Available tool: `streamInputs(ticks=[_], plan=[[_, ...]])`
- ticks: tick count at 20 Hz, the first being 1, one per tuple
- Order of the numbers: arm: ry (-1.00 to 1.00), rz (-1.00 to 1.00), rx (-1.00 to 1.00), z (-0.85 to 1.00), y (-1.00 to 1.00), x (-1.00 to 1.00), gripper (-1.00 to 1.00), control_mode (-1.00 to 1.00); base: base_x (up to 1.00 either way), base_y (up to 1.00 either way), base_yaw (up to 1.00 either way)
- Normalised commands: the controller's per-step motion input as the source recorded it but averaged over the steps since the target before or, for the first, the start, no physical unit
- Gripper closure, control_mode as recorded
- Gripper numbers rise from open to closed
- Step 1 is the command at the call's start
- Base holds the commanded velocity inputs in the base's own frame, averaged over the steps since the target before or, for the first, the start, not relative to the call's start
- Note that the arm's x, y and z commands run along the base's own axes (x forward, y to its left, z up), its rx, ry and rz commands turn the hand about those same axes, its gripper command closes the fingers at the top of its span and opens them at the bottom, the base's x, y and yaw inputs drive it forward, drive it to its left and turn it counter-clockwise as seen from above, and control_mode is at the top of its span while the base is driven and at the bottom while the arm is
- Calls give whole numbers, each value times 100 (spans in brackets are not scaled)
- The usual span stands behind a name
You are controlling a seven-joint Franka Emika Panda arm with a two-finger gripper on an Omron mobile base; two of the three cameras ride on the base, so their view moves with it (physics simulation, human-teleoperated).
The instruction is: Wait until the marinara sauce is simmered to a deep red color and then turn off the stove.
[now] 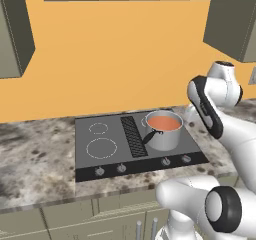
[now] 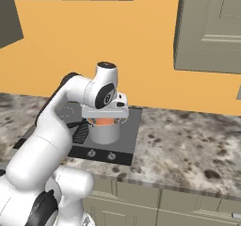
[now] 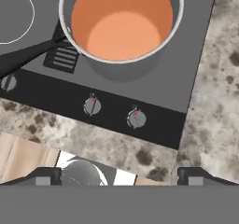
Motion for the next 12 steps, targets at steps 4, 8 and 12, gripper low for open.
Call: streamInputs(ticks=[4,8,12], plan=[[15,7,0,-54,-18,-5,-100,-100,0,0,0],[16,3,0,-58,-1,0,-100,-100,0,0,0],[5,1,-2,-50,0,0,-100,-100,0,0,0]])
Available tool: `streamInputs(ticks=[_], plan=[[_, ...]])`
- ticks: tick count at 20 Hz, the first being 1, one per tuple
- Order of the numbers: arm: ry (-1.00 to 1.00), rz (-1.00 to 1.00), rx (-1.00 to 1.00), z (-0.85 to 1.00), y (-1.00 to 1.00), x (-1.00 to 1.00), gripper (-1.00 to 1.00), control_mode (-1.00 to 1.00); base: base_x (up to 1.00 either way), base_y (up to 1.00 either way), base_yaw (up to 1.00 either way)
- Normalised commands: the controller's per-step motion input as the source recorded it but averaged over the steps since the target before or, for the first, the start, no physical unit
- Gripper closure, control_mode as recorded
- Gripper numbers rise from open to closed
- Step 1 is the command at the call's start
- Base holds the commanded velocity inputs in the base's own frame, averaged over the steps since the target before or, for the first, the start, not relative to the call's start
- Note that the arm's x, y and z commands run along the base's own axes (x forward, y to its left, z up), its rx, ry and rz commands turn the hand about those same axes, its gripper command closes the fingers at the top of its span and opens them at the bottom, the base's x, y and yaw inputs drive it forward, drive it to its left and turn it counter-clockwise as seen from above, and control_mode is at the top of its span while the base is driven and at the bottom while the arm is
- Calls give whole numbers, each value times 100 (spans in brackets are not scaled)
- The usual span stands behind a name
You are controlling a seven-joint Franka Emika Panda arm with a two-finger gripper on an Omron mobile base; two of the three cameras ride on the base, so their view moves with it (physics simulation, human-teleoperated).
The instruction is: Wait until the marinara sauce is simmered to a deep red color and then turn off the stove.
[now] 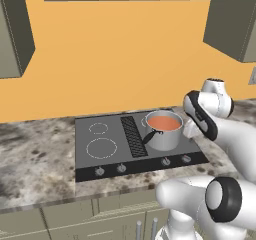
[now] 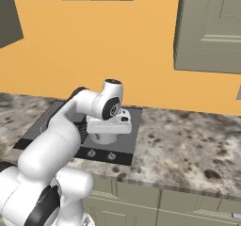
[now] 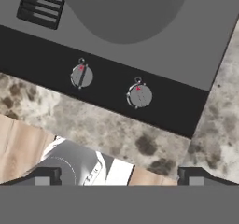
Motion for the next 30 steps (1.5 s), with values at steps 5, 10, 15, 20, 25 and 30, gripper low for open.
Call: streamInputs(ticks=[5,10,15,20,25,30], plan=[[0,0,-3,-37,0,0,-100,-100,0,0,0],[0,0,-4,-35,0,0,-100,-100,0,0,0],[0,0,-2,-38,0,2,-100,-100,0,0,0],[0,0,0,-28,0,2,-100,-100,0,0,0],[0,8,0,-26,0,1,-100,-100,0,0,0],[0,11,-1,-27,0,4,-100,-100,0,0,0]])
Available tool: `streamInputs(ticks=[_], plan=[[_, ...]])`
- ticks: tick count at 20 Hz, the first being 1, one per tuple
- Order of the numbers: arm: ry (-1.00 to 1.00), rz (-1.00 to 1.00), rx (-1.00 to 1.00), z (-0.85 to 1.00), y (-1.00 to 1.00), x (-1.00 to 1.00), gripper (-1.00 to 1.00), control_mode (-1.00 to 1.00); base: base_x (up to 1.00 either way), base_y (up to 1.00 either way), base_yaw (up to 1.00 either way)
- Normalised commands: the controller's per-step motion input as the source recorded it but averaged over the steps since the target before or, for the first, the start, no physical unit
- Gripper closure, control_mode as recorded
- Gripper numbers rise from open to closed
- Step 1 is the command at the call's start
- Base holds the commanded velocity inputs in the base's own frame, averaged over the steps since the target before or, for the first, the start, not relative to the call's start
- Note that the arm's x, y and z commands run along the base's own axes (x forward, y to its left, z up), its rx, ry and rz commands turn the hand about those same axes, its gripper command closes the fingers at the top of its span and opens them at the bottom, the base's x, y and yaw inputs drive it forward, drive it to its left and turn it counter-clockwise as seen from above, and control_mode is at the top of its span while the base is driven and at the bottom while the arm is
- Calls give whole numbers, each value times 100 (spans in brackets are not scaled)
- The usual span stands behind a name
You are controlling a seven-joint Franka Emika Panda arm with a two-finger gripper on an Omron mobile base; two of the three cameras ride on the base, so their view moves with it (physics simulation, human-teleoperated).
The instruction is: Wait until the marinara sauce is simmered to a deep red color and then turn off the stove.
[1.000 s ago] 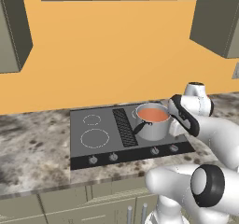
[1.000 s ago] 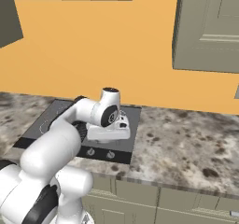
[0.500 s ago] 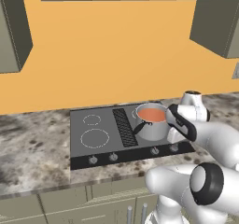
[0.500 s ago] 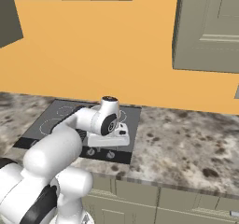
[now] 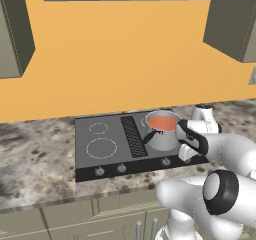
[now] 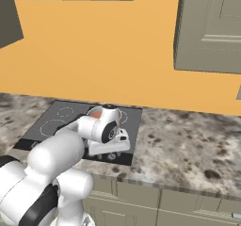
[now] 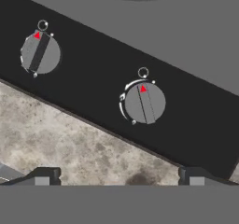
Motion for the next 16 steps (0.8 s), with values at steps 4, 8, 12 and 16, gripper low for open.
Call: streamInputs(ticks=[4,8,12,16], plan=[[0,15,0,-2,0,-8,-100,-100,0,0,0],[0,12,0,0,0,0,-100,-100,0,0,0],[0,7,0,0,6,0,-100,-100,0,0,0],[-5,0,0,0,11,0,-100,-100,0,0,0]])
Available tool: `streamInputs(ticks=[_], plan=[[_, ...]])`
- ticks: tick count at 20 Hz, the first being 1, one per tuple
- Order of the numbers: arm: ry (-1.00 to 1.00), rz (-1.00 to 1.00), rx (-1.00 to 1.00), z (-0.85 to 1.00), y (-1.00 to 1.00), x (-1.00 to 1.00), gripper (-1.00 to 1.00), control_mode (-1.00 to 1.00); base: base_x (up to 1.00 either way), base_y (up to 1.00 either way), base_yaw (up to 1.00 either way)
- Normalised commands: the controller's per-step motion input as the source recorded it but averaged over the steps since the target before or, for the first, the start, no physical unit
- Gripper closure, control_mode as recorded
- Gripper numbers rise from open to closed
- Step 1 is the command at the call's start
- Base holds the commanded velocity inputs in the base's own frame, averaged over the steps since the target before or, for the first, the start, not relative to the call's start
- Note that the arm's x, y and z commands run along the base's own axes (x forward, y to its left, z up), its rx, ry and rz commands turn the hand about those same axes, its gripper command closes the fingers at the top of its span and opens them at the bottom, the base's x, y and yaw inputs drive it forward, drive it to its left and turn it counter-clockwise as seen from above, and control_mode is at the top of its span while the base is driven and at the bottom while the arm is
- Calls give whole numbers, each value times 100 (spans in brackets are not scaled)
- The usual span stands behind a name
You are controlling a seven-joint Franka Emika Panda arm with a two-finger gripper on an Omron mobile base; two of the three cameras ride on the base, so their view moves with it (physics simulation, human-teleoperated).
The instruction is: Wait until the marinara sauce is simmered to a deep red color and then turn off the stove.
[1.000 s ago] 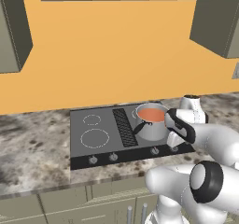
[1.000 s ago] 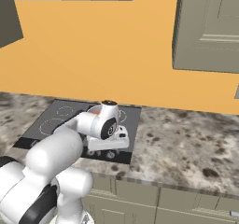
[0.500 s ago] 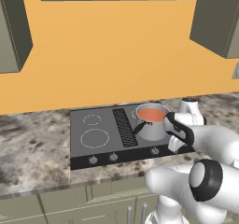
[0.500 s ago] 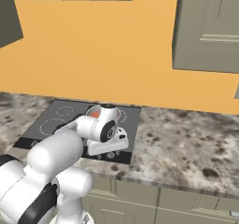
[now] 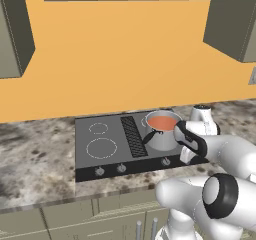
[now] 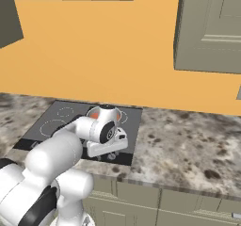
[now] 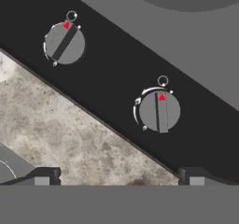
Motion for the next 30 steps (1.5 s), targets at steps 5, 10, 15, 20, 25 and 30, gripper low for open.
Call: streamInputs(ticks=[5,10,15,20,25,30], plan=[[-4,0,0,0,2,1,-100,-100,0,0,0],[-3,1,0,0,0,12,-100,-100,0,0,0],[-6,0,-1,0,0,33,-100,-100,0,0,0],[-2,0,0,-6,-3,24,-100,-100,0,0,0],[0,0,0,-15,-2,-2,-100,-100,0,0,0],[0,0,0,-11,0,-23,-100,-100,0,0,0]])
